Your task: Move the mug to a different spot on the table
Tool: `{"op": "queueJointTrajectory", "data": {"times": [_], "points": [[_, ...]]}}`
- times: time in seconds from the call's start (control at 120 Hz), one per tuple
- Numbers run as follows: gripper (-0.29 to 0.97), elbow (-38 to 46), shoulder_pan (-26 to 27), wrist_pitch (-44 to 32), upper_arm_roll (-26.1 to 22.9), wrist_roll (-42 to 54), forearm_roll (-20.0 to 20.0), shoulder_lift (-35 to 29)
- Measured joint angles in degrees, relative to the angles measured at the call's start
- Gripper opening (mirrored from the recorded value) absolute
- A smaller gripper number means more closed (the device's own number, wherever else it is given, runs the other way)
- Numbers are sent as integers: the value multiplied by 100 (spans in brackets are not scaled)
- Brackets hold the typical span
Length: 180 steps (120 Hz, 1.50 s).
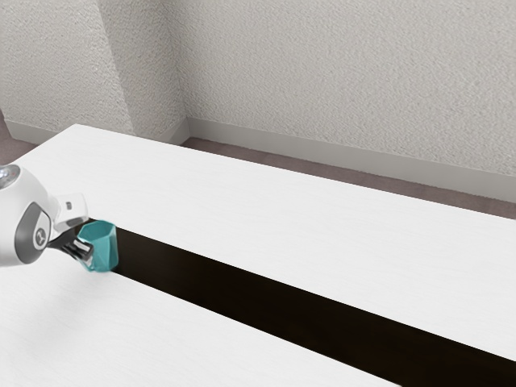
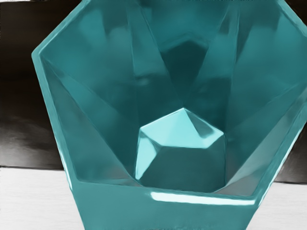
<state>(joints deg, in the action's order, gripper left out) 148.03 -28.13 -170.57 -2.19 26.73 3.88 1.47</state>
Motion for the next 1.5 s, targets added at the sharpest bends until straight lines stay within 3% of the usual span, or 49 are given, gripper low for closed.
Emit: {"op": "queueJointTrajectory", "data": {"times": [0.45, 0.983, 1.242, 1.5], "points": [[5, -237, 132, -7, 41, 18, -246, -131], [5, -546, 21, -390, -313, -119, -398, 73], [5, -652, 606, -492, -491, -480, -402, 272], [4, -615, 830, -515, -678, -1056, -400, 277]]}}
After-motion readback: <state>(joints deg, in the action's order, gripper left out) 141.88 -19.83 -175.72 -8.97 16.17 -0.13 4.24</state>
